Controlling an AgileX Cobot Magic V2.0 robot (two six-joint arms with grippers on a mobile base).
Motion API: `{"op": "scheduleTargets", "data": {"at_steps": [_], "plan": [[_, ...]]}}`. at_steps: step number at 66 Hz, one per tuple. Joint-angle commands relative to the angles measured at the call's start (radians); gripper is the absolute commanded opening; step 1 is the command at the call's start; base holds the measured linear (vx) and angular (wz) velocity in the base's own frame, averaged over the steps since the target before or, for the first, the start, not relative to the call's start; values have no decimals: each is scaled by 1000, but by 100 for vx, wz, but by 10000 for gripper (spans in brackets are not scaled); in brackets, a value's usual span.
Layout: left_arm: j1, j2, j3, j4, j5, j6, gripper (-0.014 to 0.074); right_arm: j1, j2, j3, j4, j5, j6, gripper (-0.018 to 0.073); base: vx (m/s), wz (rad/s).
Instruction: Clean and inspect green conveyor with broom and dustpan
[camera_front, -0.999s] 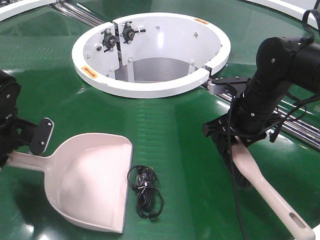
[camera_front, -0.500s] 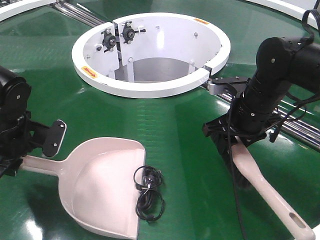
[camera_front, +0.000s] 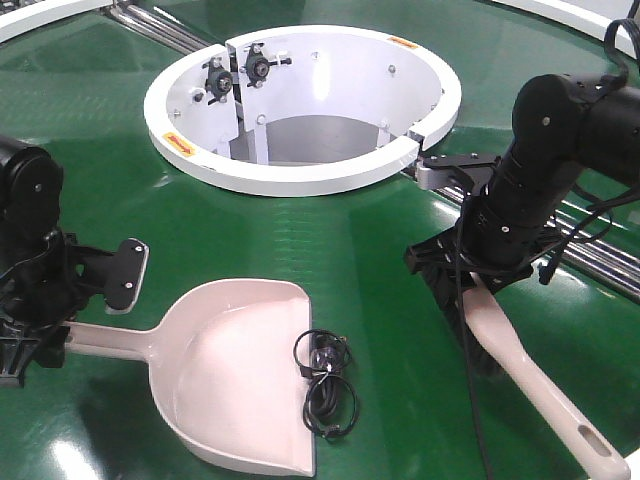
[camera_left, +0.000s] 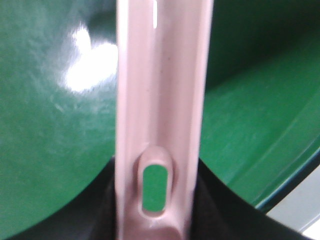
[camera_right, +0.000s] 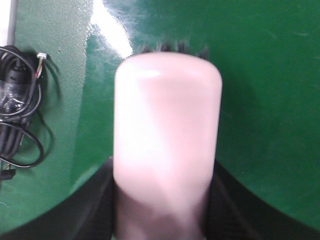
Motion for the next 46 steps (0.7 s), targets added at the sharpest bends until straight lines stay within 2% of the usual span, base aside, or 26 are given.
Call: {"op": "scheduleTargets", "data": {"at_steps": [1,46], "plan": [[-10,-44,-27,-32,29,-5,-25,-2,-49,-32,3,57,-9,-6,0,0],[-9,-44,-27,-32,29,-5,-24,-2,-49,-32,3,55,-10,-6,0,0]]}}
